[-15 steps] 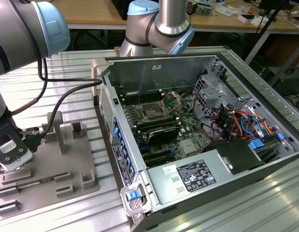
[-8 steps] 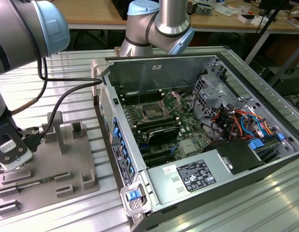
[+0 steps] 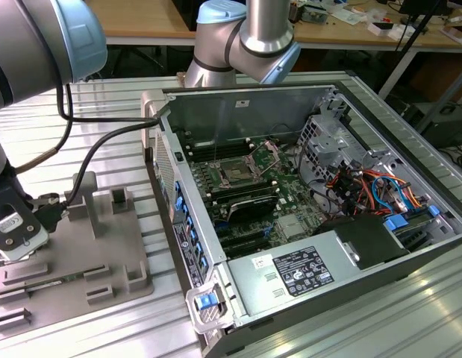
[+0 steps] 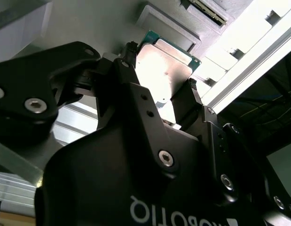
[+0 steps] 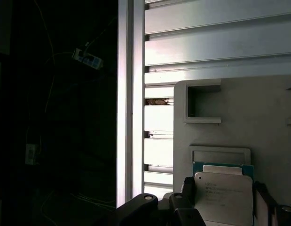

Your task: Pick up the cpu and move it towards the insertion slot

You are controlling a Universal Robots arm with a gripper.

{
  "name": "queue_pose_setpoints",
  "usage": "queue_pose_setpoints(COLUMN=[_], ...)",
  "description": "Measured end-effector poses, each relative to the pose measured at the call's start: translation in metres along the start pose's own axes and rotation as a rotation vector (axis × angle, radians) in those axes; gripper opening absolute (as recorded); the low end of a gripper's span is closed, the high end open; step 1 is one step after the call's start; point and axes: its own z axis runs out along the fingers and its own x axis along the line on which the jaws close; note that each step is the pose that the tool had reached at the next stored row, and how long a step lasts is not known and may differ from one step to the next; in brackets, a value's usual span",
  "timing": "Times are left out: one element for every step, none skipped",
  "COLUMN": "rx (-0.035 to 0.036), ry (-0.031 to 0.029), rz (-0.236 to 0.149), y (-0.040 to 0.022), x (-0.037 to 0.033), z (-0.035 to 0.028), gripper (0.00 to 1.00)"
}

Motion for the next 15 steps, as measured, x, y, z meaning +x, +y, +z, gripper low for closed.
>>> queue_pose_setpoints(rx=[0.0001, 0.0002, 0.0001, -0.0004, -0.0006, -0.0007, -0.0008, -0.0008, -0.0008, -0.0009, -0.0010, -0.0010, -0.0009, -0.0009, -0.0009], ry=[0.0001, 0.0003, 0.0002, 0.0004, 0.0004, 0.0003, 0.0002, 0.0003, 0.0003, 0.0003, 0.0001, 0.0001, 0.0003, 0.0003, 0.0002], rz=[0.000, 0.000, 0.000, 0.000, 0.000, 0.000, 0.000, 0.000, 0.000, 0.000, 0.000, 0.000, 0.000, 0.000, 0.000], y=[0.0000, 0.0000, 0.0000, -0.0002, -0.0002, -0.0002, -0.0002, -0.0002, -0.0002, -0.0002, -0.0002, -0.0002, -0.0002, -0.0001, -0.0001], x=[0.0000, 0.0000, 0.0000, 0.0000, 0.0000, 0.0000, 0.0000, 0.0000, 0.0000, 0.0000, 0.0000, 0.0000, 0.0001, 0.0001, 0.0001], z=[-0.0001, -0.0002, -0.0002, -0.0003, -0.0003, -0.0002, -0.0002, -0.0002, -0.0002, -0.0002, -0.0002, -0.0005, -0.0011, -0.0017, -0.0024], gripper=[0.55, 0.55, 0.55, 0.55, 0.55, 0.55, 0.55, 0.55, 0.55, 0.55, 0.55, 0.55, 0.55, 0.55, 0.55])
